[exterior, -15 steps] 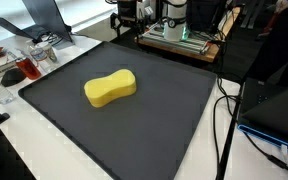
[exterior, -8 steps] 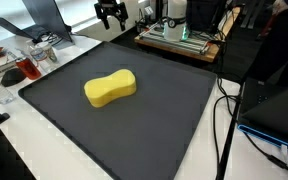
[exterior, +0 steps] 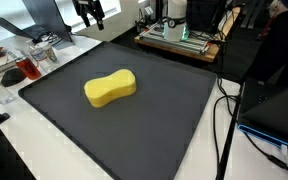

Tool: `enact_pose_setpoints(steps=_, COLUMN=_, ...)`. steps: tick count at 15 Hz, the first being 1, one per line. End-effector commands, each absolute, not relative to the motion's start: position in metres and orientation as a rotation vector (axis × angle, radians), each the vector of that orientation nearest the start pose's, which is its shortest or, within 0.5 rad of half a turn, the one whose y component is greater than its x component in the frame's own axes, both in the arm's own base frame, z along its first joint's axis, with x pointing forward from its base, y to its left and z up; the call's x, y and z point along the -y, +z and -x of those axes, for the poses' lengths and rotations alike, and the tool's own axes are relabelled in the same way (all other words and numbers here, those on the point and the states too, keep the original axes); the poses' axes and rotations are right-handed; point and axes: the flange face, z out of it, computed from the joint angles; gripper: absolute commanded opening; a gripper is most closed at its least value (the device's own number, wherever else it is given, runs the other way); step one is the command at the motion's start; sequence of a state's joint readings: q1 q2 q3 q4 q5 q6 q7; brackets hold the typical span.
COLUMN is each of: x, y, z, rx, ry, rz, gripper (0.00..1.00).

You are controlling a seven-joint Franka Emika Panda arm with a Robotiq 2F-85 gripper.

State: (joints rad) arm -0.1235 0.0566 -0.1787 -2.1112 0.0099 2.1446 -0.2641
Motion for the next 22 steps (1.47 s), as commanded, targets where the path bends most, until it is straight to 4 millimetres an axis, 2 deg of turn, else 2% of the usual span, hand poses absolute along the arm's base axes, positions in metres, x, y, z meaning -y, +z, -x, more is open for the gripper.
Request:
enact_pose_setpoints(steps=1, x=0.181, y=0.398, z=-0.565, rx=-0.098, ry=0.100, rz=3.141, gripper=1.00)
enact_pose_setpoints(steps=5, x=0.196, y=0.416, z=-0.596, rx=-0.080, ry=0.083, rz=3.135, gripper=1.00)
enact_pose_setpoints(steps=7, x=0.205, y=0.426, z=-0.611, rx=-0.128, ry=0.061, rz=3.168, gripper=1.00)
enact_pose_setpoints(steps=8, x=0.195, y=0.418, z=-0.593, rx=-0.100, ry=0.054, rz=3.166, gripper=1.00)
enact_pose_setpoints(steps=14, x=0.194, y=0.418, z=-0.598, rx=-0.096, ry=0.053, rz=3.168, gripper=1.00)
enact_pose_setpoints(steps=15, x=0.193, y=0.420, z=-0.604, rx=0.017, ry=0.014, rz=3.096, gripper=1.00)
enact_pose_setpoints(steps=18, x=0.178, y=0.426, z=-0.622, rx=0.179, ry=-0.050, rz=3.003, gripper=1.00)
enact_pose_setpoints(steps=22, x=0.156, y=0.432, z=-0.644, rx=0.369, ry=-0.032, rz=2.930, gripper=1.00)
